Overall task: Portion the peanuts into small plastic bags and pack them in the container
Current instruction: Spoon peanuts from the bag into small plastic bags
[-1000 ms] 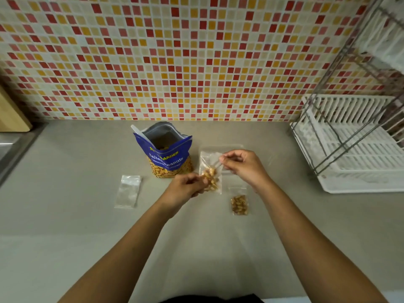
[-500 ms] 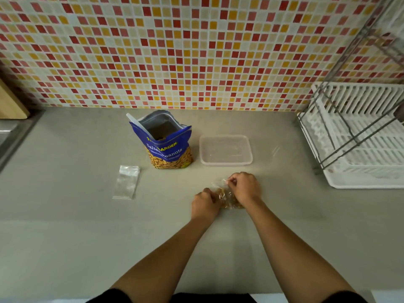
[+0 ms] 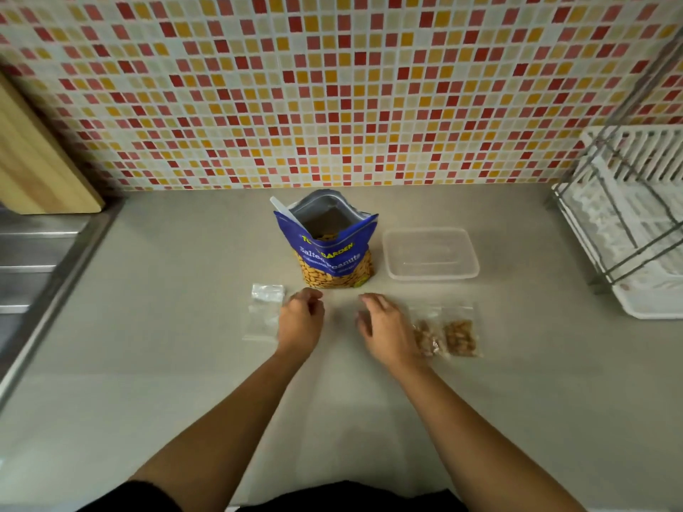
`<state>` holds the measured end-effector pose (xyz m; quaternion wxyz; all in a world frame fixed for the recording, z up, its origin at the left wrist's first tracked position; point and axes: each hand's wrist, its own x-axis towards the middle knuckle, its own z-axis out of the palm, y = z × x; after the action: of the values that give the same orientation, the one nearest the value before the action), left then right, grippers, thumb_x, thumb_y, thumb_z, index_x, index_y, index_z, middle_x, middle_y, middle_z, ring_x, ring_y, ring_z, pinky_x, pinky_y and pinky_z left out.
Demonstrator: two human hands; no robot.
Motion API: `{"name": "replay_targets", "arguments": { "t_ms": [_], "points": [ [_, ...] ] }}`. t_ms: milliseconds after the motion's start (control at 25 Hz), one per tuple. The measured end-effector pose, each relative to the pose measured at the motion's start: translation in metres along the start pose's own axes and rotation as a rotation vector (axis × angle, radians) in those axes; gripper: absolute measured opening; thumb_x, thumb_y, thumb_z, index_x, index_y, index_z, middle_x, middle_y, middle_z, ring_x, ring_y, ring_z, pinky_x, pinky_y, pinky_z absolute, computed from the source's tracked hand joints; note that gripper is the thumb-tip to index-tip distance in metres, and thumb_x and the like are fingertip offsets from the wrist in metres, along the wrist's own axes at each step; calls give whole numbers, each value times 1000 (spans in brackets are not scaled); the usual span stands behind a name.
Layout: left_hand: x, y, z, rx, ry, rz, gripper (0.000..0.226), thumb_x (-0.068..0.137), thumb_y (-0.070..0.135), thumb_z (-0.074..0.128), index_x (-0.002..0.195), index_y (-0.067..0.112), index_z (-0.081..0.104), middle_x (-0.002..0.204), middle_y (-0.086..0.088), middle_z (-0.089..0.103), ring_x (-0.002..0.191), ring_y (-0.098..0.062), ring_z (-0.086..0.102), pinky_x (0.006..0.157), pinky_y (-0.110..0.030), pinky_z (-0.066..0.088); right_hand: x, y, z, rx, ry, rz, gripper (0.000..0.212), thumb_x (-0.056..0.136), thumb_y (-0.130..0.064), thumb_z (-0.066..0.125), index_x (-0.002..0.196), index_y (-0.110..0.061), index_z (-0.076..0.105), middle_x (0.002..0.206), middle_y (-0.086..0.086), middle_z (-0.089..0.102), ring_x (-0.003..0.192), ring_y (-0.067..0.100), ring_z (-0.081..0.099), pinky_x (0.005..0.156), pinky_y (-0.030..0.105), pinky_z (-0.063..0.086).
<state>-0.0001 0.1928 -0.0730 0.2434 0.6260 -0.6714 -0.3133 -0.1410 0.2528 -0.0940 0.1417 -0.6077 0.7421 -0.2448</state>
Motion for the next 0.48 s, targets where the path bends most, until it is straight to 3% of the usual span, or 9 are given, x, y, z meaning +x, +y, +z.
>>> {"name": "replay_targets", "arguments": {
  "t_ms": [160, 320, 480],
  "points": [
    [28, -49, -47, 68, 165, -134, 25, 85, 11, 59, 109, 2, 61, 106, -19, 61, 97, -33, 59, 83, -30, 42, -13, -25, 51, -117, -106, 66, 67, 82, -48, 36, 128, -1, 52, 138, 19, 49, 127, 32, 49, 107, 42, 34],
    [41, -74, -56, 170, 55, -329, 41, 85, 22, 59, 121, 3, 53, 120, -20, 53, 115, -36, 49, 100, -37, 37, -18, -24, 59, -234, -67, 115, 70, 82, -53, 37, 131, -5, 51, 139, 12, 50, 129, 25, 47, 108, 34, 19],
    [45, -80, -56, 12, 102, -367, 30, 84, 16, 59, 112, 5, 59, 110, -15, 65, 105, -30, 58, 88, -35, 44, -18, -21, 62, -239, -51, 97, 74, 84, -56, 31, 141, -8, 37, 150, 9, 33, 140, 22, 28, 111, 30, 4]
  ]
}}
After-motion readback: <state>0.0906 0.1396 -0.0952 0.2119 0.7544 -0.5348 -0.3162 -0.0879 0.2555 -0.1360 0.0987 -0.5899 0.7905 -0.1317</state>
